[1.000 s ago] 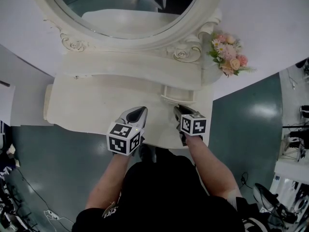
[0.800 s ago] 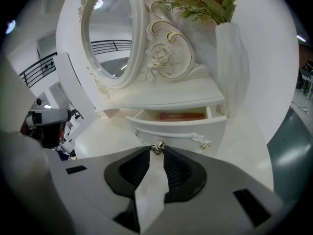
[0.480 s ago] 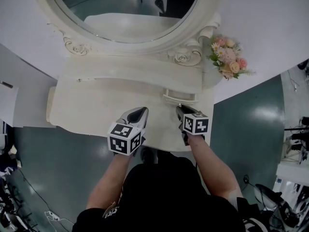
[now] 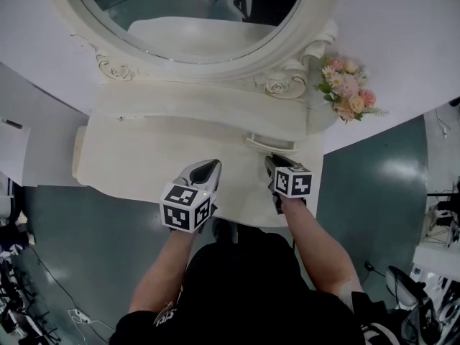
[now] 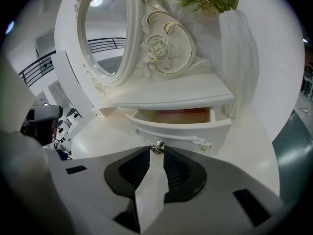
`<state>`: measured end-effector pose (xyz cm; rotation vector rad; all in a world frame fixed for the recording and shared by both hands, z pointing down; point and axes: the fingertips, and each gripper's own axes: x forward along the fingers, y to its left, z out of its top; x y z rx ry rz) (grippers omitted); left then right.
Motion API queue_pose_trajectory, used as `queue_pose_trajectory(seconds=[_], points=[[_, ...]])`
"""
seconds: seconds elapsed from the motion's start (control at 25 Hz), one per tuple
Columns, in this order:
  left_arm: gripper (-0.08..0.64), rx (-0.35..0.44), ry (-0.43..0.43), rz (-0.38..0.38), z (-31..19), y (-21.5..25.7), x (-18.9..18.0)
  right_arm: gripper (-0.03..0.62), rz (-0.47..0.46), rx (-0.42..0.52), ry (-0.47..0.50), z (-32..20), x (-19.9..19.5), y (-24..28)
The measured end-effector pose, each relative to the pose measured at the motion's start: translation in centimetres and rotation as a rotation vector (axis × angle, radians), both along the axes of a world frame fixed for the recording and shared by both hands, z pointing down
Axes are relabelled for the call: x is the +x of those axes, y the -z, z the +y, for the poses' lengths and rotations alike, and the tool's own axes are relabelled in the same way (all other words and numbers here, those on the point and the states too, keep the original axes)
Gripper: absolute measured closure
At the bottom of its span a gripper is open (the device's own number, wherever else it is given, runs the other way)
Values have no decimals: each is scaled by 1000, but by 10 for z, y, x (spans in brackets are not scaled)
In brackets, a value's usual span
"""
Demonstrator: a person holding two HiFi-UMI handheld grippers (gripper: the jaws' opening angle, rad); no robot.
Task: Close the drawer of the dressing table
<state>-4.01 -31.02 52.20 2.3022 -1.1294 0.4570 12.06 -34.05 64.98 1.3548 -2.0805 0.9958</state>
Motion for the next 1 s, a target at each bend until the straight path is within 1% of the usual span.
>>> queue_pose_trajectory(seconds=[0.4,0.76,1.0], points=[[552,3,3,-2,2,-1,3,511,-4,13,-7,-9,3,0],[552,-11,4,-15,6,-3,3,511,-33,21,-26,-19,5,-1],[552,-22,18,-16,8,-6,1,509,-34,31,-34,-29,10,0]])
